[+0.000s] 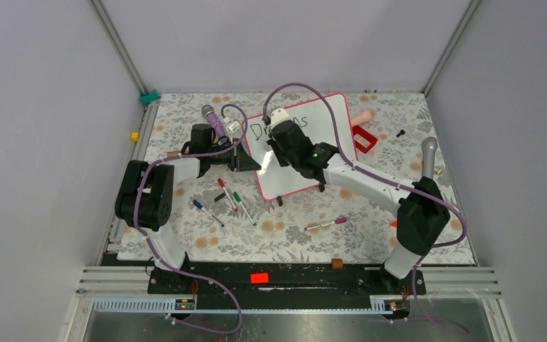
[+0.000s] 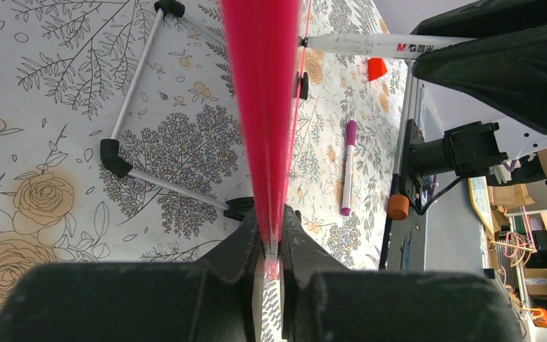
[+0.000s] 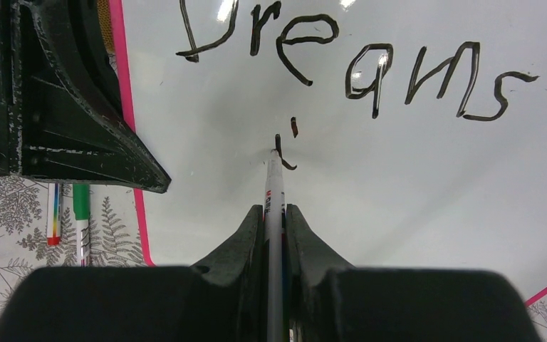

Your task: Write a sentence on the whiteboard

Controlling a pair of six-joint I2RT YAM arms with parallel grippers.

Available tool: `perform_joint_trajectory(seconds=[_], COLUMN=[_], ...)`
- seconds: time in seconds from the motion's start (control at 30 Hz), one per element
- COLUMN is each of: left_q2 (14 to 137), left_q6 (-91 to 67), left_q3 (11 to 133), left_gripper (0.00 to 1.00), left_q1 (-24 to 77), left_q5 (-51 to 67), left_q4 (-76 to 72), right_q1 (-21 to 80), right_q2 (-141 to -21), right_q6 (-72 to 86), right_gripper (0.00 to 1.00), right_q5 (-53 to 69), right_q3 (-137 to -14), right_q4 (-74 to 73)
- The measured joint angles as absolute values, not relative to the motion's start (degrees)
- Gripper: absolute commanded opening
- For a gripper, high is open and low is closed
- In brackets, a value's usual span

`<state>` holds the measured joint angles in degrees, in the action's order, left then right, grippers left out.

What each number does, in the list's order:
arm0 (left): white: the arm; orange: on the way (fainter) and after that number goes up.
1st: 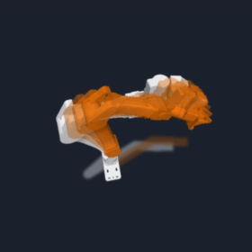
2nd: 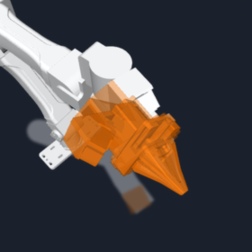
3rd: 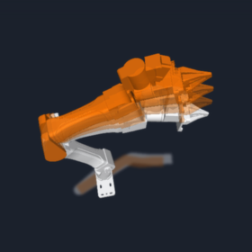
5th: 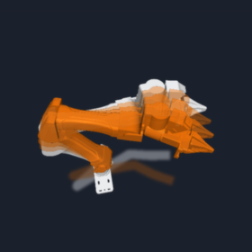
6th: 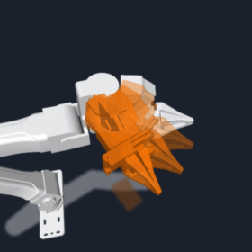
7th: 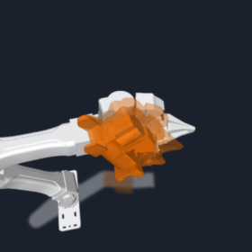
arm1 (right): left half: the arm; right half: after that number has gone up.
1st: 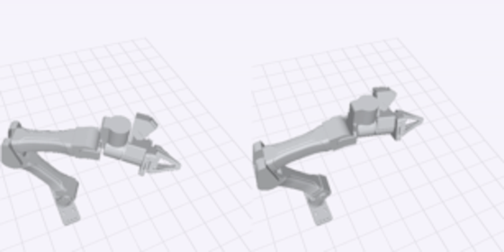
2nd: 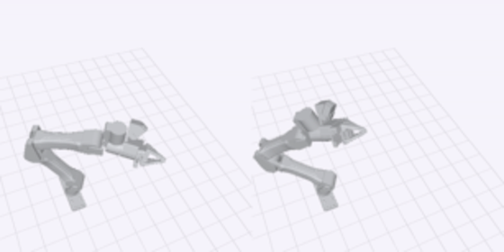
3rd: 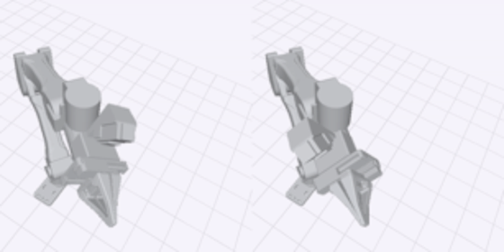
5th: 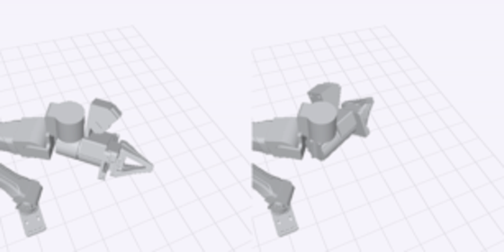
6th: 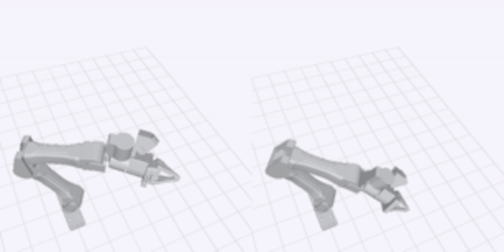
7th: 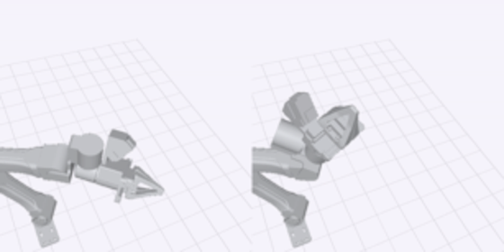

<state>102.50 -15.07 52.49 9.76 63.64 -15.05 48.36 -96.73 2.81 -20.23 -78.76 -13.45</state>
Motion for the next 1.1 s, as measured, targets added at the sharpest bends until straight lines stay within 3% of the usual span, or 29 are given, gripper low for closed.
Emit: perform_joint_trajectory(seconds=[1.1], left_q2=[102.5], left_q6=[-15.1], left_q3=[52.5], left_gripper=[0.00], left_q1=[9.8], left_q5=[63.5], left_q4=[-14.9], right_q1=[48.4], right_q2=[-96.7], right_q6=[3.5], right_gripper=[0.00], right_q5=[-21.5], right_q3=[-78.1], right_q4=[-13.6])
